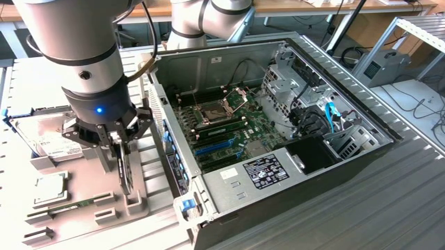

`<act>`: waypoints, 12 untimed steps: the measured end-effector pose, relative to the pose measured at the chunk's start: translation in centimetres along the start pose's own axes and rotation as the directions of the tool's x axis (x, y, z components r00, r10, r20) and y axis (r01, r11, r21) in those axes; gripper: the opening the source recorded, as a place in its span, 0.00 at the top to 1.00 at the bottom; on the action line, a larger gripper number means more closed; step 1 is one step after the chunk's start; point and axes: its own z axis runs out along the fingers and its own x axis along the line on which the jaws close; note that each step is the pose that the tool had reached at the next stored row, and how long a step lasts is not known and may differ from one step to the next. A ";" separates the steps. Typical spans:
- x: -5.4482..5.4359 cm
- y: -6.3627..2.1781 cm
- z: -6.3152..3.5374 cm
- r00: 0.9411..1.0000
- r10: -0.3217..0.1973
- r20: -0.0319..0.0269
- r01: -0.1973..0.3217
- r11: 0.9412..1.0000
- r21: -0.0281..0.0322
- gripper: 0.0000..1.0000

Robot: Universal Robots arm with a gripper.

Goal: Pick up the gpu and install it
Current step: 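Pick up the gpu and move the gpu toward the slot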

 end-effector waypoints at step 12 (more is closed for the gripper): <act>0.0 0.02 -0.71 1.000 0.000 0.000 0.000 1.000 0.000 0.74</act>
